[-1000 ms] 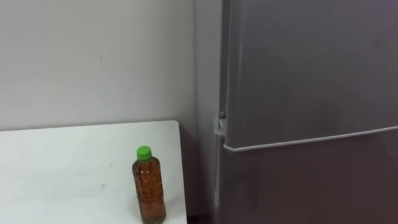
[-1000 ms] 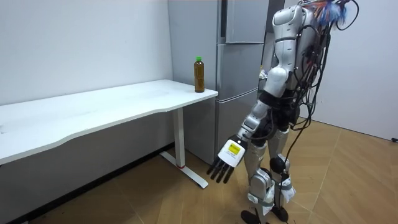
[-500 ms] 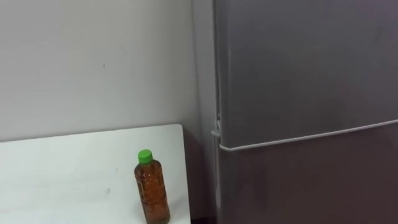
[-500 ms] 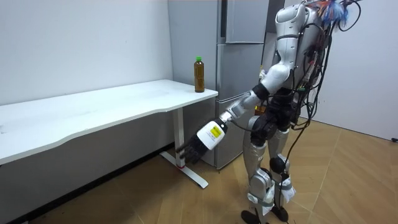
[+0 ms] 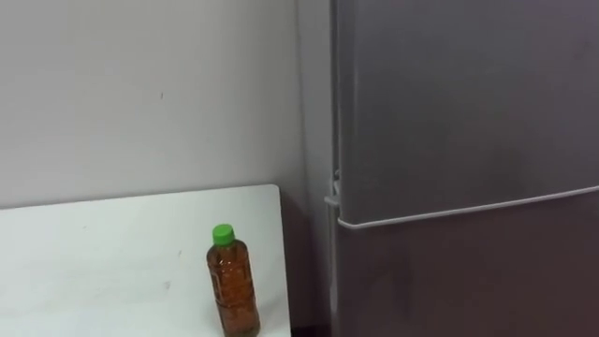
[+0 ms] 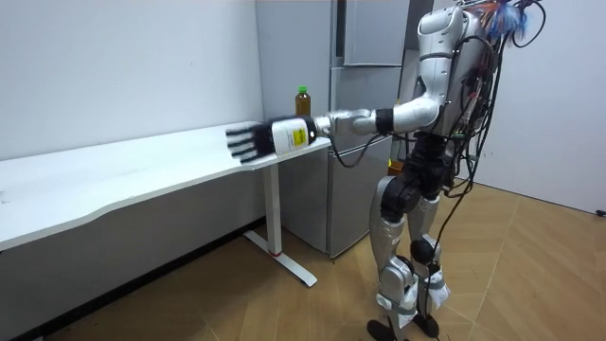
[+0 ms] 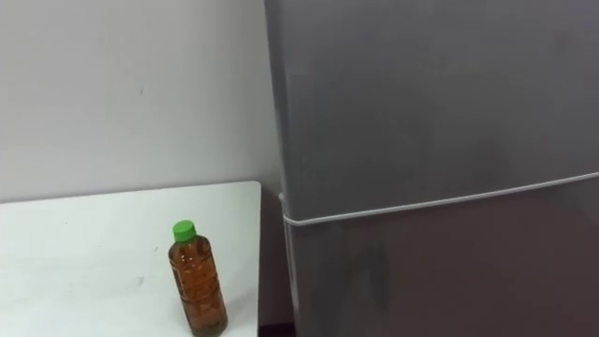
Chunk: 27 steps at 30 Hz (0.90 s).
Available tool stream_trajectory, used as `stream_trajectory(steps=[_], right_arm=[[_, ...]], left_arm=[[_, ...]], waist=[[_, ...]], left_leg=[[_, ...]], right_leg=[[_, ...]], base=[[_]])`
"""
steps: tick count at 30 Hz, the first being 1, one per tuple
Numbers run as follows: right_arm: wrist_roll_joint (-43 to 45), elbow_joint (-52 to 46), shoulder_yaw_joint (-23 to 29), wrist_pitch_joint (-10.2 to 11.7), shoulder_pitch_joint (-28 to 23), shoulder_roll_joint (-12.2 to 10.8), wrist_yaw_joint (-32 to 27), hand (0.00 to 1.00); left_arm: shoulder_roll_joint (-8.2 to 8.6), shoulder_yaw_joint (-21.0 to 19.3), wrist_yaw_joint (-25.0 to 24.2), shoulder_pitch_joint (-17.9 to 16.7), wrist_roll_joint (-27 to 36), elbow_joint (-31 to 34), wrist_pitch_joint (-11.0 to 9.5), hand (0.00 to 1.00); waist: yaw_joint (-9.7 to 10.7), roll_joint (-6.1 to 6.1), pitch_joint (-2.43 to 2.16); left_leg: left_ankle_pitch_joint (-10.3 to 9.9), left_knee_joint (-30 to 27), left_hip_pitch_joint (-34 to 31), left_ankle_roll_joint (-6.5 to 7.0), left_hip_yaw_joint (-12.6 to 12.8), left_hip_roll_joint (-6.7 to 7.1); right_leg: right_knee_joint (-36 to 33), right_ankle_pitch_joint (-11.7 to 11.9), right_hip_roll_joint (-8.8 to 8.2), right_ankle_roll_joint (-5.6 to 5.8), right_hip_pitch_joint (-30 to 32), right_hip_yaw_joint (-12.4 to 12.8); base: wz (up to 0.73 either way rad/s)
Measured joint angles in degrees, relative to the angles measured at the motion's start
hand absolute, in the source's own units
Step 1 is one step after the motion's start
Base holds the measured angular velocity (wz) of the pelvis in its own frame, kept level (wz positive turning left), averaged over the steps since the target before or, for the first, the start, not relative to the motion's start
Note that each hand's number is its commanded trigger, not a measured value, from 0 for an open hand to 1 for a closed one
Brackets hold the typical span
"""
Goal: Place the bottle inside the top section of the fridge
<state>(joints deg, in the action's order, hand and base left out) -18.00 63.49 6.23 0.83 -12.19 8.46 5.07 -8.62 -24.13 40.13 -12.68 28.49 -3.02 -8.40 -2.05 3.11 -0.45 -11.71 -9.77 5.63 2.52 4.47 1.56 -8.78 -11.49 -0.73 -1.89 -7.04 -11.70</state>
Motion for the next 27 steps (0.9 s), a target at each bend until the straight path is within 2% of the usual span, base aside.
stream_trajectory(steps=[3, 8, 9, 10, 14, 18, 22, 25, 27], right_arm=[[0.1, -0.1, -0.1, 0.1, 0.0, -0.1, -0.1, 0.00], [0.1, 0.2, -0.1, 0.3, 0.3, -0.5, -0.3, 0.00], [0.1, 0.1, -0.1, 0.3, 0.4, -0.6, -0.3, 0.00], [0.3, 0.2, -0.1, 0.3, 0.4, -0.8, -0.4, 0.00], [0.4, 0.3, -0.1, 0.3, 0.6, -0.9, -0.7, 0.00], [0.6, 0.3, -0.6, 0.3, 1.4, -0.9, -0.3, 0.00], [0.0, 0.2, -2.3, 0.4, 1.9, -0.9, -0.2, 0.00], [0.1, 0.2, -2.8, 0.4, 2.5, -1.0, -0.2, 0.00], [0.6, 0.2, -3.2, 0.4, 2.9, -1.2, -0.2, 0.00]], left_arm=[[-0.35, -0.2, -0.4, 0.8, 0.0, 5.8, -0.4, 0.00], [-0.64, -0.2, -2.9, 3.3, 0.0, 10.8, -0.3, 0.00], [-0.64, -0.2, -3.3, 4.2, 0.0, 12.4, -0.3, 0.00], [-0.64, 0.0, -3.3, 5.0, 0.0, 14.3, -0.3, 0.00], [-0.69, 1.8, -4.4, 6.9, -1.2, 17.8, -0.3, 0.00], [-1.10, 4.9, -7.1, 10.0, -1.1, 19.0, -0.3, 0.00], [-1.16, 10.9, -12.6, 10.4, -1.0, 21.8, 0.2, 0.00], [-1.14, 13.6, -15.5, 10.4, -1.0, 24.0, 1.0, 0.00], [-1.12, 15.5, -18.1, 11.7, -0.9, 24.9, 1.7, 0.00]], waist=[[0.1, -0.17, 0.25], [0.4, -0.34, 0.36], [0.5, -0.50, 0.49], [0.8, -0.59, 0.72], [1.1, -0.44, 0.81], [2.9, -0.41, 0.74], [3.9, -0.38, 0.64], [4.9, -0.48, 0.64], [5.2, -0.42, 0.61]], left_leg=[[0.0, 0.0, -0.2, 0.00, -0.1, 0.04], [-0.1, -0.8, -1.0, 0.04, -0.9, 0.09], [-0.1, -1.1, -1.1, 0.03, -1.5, 0.15], [-0.1, -1.2, -1.1, 0.03, -1.6, 0.13], [-0.1, -1.2, -1.2, 0.05, -1.6, 0.19], [-0.1, -1.7, -2.0, 0.13, -2.0, 0.23], [-0.1, -1.7, -2.0, 0.13, -1.6, 0.20], [-0.1, -1.8, -2.1, 0.13, -1.5, 0.17], [-0.1, -1.9, -2.2, 0.12, -1.4, 0.14]], right_leg=[[0.0, 0.0, -0.02, 0.02, 0.0, -0.1], [0.1, 0.0, -0.06, 0.03, 0.2, -0.9], [0.1, 0.0, -0.07, 0.03, 0.1, -1.2], [0.2, 0.0, -0.05, 0.02, 0.1, -1.1], [0.1, 0.0, -0.15, 0.03, 0.1, -1.3], [0.0, 0.0, -0.20, 0.11, 0.2, -1.9], [0.0, 0.0, -0.21, 0.11, 0.2, -1.8], [0.1, 0.0, -0.20, 0.10, 0.4, -1.8], [0.0, 0.0, -0.16, 0.09, 0.7, -1.3]], base=[[0.00], [0.08], [0.13], [0.08], [0.02], [0.07], [0.00], [0.00], [-0.08]])
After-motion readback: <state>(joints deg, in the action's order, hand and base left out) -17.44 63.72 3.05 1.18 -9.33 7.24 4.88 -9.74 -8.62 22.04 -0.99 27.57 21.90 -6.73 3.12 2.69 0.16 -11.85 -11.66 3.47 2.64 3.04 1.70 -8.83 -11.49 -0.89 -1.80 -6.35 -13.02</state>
